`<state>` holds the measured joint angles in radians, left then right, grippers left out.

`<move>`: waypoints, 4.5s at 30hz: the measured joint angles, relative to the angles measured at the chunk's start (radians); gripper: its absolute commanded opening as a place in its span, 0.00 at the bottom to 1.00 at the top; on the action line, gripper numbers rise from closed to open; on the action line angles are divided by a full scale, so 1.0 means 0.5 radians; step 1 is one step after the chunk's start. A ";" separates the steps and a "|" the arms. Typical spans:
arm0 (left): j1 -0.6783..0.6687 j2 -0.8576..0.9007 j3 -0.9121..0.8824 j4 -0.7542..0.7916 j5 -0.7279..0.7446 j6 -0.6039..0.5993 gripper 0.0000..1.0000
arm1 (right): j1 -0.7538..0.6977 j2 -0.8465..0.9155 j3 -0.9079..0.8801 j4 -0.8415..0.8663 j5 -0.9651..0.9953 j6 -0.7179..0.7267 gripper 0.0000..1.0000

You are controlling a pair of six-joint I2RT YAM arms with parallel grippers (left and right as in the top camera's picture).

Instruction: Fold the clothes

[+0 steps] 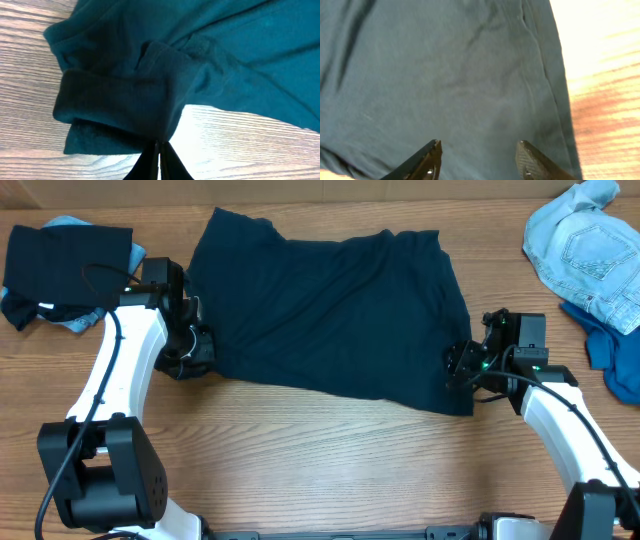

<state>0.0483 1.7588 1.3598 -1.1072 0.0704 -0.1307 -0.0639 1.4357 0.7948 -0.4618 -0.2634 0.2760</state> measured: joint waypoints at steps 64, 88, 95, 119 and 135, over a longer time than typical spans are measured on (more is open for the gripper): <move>0.000 0.000 0.000 0.002 0.100 0.073 0.07 | -0.124 0.123 0.016 -0.759 0.250 0.346 0.59; 0.000 0.000 0.000 0.005 0.100 0.073 0.07 | -0.343 0.374 0.028 -0.442 -0.111 0.029 0.54; 0.000 0.000 0.000 0.004 0.100 0.074 0.08 | -0.343 0.381 0.031 -0.721 -0.124 0.027 0.39; 0.000 0.000 0.000 0.009 0.100 0.074 0.08 | -0.343 0.098 0.025 -1.056 -0.015 0.200 0.04; -0.004 -0.121 -0.003 -0.078 0.098 0.156 0.21 | -0.343 -0.027 -0.076 -1.138 0.109 0.279 0.04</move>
<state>0.0463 1.6981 1.3582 -1.1461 0.1196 -0.0525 -0.2356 1.4220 0.7570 -1.0306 -0.2089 0.4156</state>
